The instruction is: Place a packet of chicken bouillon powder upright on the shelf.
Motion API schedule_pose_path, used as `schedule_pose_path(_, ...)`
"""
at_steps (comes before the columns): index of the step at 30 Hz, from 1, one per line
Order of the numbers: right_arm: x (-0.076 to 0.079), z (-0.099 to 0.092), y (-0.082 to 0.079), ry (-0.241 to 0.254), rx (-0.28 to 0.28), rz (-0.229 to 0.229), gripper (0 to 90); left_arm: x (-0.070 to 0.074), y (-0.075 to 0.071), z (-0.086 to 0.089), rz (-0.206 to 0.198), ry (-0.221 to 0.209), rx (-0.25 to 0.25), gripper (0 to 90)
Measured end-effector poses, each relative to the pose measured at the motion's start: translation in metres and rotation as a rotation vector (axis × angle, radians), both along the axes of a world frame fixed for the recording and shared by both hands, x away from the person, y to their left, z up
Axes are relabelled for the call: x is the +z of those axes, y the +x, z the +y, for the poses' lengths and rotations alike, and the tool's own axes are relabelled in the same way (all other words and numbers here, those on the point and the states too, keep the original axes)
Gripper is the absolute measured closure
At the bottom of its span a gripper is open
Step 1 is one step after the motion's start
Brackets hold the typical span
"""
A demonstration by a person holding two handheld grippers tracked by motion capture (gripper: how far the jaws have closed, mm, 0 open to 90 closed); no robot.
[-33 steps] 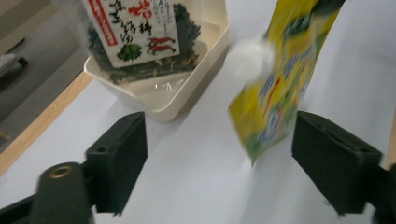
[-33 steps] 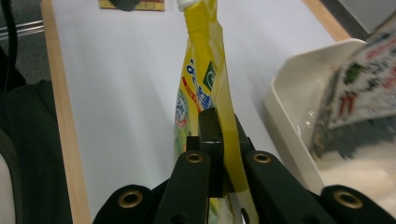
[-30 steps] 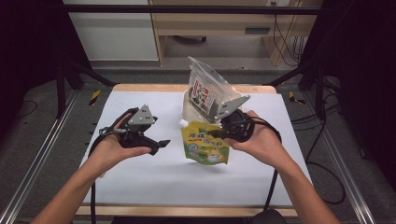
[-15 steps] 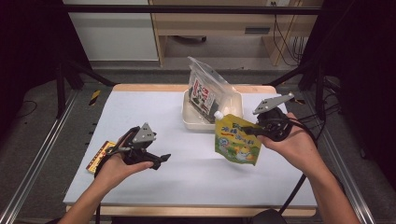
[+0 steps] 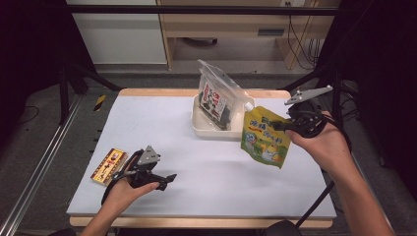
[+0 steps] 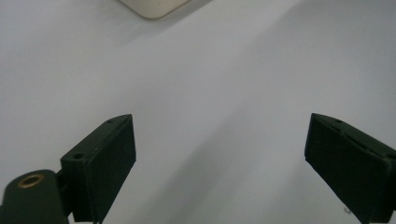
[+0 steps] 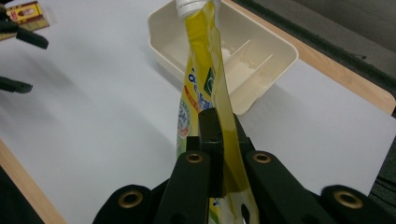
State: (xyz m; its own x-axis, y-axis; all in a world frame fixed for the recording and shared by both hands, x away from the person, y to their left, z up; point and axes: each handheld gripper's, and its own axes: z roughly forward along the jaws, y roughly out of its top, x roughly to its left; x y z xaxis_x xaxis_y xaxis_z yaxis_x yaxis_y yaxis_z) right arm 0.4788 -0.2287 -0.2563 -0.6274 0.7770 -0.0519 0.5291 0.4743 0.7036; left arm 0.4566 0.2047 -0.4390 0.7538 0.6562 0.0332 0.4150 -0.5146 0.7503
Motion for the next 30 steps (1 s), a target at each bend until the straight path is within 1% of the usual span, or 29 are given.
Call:
schedule_pose_path(3, 0.007, -0.003, 0.004, 0.017, -0.026, -0.008, 90.0, -0.002, 0.000, 0.004, 0.004, 0.004, 0.013, 8.6)
schedule_pose_path(4, 0.007, -0.003, 0.004, 0.017, -0.026, -0.008, 90.0, -0.002, 0.000, 0.007, 0.003, -0.006, 0.026, 8.6)
schedule_pose_path(5, 0.012, -0.006, 0.006, 0.033, -0.043, -0.007, 90.0, -0.002, -0.001, 0.011, -0.002, -0.016, 0.036, 8.6)
schedule_pose_path(6, 0.015, -0.007, 0.007, 0.037, -0.052, -0.008, 90.0, -0.001, -0.001, 0.013, -0.007, -0.024, 0.048, 8.6)
schedule_pose_path(7, 0.015, -0.007, 0.007, 0.037, -0.052, -0.008, 90.0, -0.001, -0.001, 0.013, -0.007, -0.024, 0.048, 8.6)
schedule_pose_path(8, 0.021, -0.010, 0.008, 0.050, -0.063, -0.012, 90.0, -0.001, -0.001, 0.017, -0.010, -0.038, 0.060, 8.6)
schedule_pose_path(10, 0.026, -0.012, 0.009, 0.056, -0.073, -0.020, 90.0, -0.002, -0.001, 0.020, -0.011, -0.049, 0.073, 8.6)
schedule_pose_path(14, 0.033, -0.017, 0.012, 0.073, -0.107, -0.028, 90.0, -0.005, 0.000, 0.023, -0.005, -0.057, 0.088, 8.6)
schedule_pose_path(21, 0.040, -0.024, 0.021, 0.092, -0.145, -0.034, 90.0, -0.009, -0.001, 0.021, 0.000, -0.053, 0.075, 8.5)
schedule_pose_path(25, 0.042, -0.028, 0.033, 0.100, -0.171, -0.034, 90.0, -0.010, -0.002, 0.019, 0.001, -0.044, 0.059, 8.5)
schedule_pose_path(26, 0.042, -0.028, 0.033, 0.100, -0.171, -0.034, 90.0, -0.010, -0.002, 0.019, 0.001, -0.044, 0.059, 8.6)
schedule_pose_path(27, 0.043, -0.029, 0.039, 0.104, -0.184, -0.033, 90.0, -0.011, -0.002, 0.019, -0.001, -0.046, 0.060, 8.6)
schedule_pose_path(30, 0.043, -0.031, 0.047, 0.111, -0.198, -0.031, 90.0, -0.011, -0.002, 0.019, -0.001, -0.049, 0.063, 8.6)
